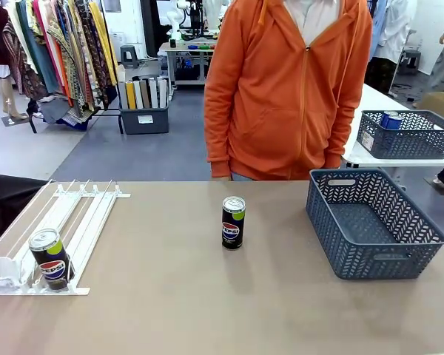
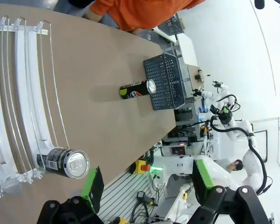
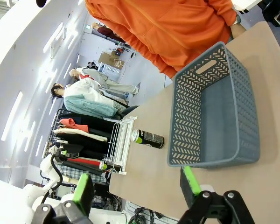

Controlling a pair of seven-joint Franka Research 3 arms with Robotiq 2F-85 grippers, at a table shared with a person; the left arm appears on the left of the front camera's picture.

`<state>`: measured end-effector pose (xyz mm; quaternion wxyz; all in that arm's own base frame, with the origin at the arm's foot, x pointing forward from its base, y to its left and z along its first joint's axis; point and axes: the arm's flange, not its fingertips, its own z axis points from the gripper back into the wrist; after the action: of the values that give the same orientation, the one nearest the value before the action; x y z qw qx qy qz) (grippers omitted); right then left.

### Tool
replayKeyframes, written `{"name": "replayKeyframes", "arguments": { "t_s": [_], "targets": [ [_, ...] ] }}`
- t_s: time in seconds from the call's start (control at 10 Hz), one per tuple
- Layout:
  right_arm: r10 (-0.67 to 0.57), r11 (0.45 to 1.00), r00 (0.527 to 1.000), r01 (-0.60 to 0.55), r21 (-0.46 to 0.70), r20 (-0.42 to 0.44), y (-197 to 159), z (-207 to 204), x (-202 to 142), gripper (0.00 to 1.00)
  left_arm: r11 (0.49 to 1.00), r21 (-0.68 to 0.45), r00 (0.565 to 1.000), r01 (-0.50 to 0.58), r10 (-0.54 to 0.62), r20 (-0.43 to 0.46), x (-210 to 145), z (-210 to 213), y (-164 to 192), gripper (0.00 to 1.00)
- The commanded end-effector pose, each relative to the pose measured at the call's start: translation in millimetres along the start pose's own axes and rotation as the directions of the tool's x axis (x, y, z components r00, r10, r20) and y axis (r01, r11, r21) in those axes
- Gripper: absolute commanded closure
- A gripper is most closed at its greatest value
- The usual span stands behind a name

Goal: Retrieve and store the cans from the dispenser.
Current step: Pick up one can from the Automatic Can Dispenser and place it in the middle of the table.

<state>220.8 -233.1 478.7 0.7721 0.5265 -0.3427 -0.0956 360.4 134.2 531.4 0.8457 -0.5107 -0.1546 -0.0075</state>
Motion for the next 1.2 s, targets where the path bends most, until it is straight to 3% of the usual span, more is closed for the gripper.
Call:
{"name": "replayKeyframes", "arguments": {
  "t_s": [0.0, 0.3, 0.5, 0.6, 0.7, 0.9, 1.0, 1.1],
  "targets": [
    [0.025, 0.999, 1.000, -0.025, 0.020, 0.019, 1, -2, 3, 0.00, 1.000, -0.005, 1.000, -0.009, 0.009, -0.006, -2, 2, -2, 0.00],
    [0.025, 0.999, 1.000, -0.025, 0.020, 0.019, 1, -2, 3, 0.00, 1.000, 0.000, 1.000, -0.001, 0.001, 0.000, 0, 0, 0, 0.00],
    [0.025, 0.999, 1.000, -0.025, 0.020, 0.019, 1, -2, 3, 0.00, 0.946, 0.318, 0.986, 0.068, -0.015, -0.165, -9, -17, -26, 0.00],
    [0.025, 0.999, 1.000, -0.025, 0.020, 0.019, 1, -2, 3, 0.00, 0.836, 0.525, 0.966, 0.159, -0.020, -0.259, -23, -43, -48, 0.00],
    [0.025, 0.999, 1.000, -0.025, 0.020, 0.019, 1, -2, 3, 0.00, 0.744, 0.640, 0.957, 0.194, 0.001, -0.292, -28, -69, -59, 0.00],
    [0.025, 0.999, 1.000, -0.025, 0.020, 0.019, 1, -2, 3, 0.00, 0.607, 0.751, 0.942, 0.259, 0.012, -0.335, -33, -115, -76, 0.00],
    [0.025, 0.999, 1.000, -0.025, 0.020, 0.019, 1, -2, 3, 0.00, 0.560, 0.785, 0.939, 0.266, 0.034, -0.343, -32, -132, -81, 0.00],
    [0.025, 0.999, 1.000, -0.025, 0.020, 0.019, 1, -2, 3, 0.00, 0.488, 0.853, 0.968, 0.186, 0.058, -0.244, -27, -142, -85, 0.00]
  ]
}}
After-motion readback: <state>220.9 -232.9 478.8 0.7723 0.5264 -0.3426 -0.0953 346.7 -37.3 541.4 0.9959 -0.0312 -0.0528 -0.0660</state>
